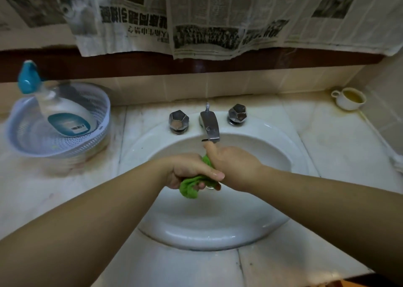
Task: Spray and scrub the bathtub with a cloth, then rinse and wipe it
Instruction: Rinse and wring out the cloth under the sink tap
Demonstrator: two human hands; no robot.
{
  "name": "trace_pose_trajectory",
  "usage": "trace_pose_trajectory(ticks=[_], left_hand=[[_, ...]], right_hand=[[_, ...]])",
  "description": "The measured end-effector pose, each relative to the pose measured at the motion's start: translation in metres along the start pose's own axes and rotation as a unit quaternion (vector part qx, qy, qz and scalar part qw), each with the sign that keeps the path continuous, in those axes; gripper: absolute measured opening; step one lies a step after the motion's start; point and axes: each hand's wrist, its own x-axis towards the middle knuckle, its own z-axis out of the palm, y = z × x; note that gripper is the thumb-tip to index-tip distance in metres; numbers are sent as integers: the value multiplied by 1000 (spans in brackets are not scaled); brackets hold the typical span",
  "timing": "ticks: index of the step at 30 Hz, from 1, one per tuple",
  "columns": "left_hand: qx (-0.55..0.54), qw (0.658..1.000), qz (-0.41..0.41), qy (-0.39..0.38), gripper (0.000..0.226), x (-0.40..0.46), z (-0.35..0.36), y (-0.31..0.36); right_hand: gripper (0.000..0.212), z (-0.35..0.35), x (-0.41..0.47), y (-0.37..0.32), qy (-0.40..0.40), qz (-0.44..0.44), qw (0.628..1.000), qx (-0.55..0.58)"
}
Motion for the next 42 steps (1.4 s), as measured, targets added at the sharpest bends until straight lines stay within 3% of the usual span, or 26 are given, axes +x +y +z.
trace_pose_trajectory(ticks=[4, 8, 12, 15, 16, 19, 22, 27, 29, 32, 37, 39, 42], left_hand=[[187, 968, 35, 162, 35, 4, 7, -7], [386, 887, 66, 245, 24, 6, 16, -12], [548, 799, 9, 249, 9, 5, 19, -19], [615, 753, 10, 236, 10, 5, 15, -21], [629, 741, 9, 234, 7, 4, 15, -20], [655, 714, 17, 246, 4, 4, 17, -20], [669, 695, 32, 261, 12, 8, 18, -22], [715, 650, 52, 253, 20, 16, 29, -34], [709, 655, 43, 256, 20, 19, 33, -35], [669, 698, 18, 252, 15, 19, 27, -27], [529, 823, -18, 208, 20, 9, 19, -11], [441, 879, -15, 182, 15, 6, 14, -6], [336, 932, -19, 134, 7, -1, 10, -2]], right_hand=[[41, 1, 4, -6, -56, 38, 998, 12], [25, -3, 4, -18, -132, 89, 987, 0], [7, -4, 5, -37, -231, 107, 965, -56], [15, 4, 10, -42, -246, 134, 960, -8], [10, 8, 10, -42, -237, 139, 961, 24], [21, 17, 11, -39, -208, 180, 954, 120], [6, 20, 10, -33, -215, 216, 929, 211], [16, 28, 3, -14, -340, 231, 848, 335], [16, 31, 2, -11, -349, 223, 846, 337], [10, 37, 1, -10, -254, 197, 905, 280], [68, 55, -26, 2, 17, 103, 981, 165], [70, 63, -37, 6, 132, 40, 985, 107], [60, 73, -43, 16, 281, -42, 958, 35]])
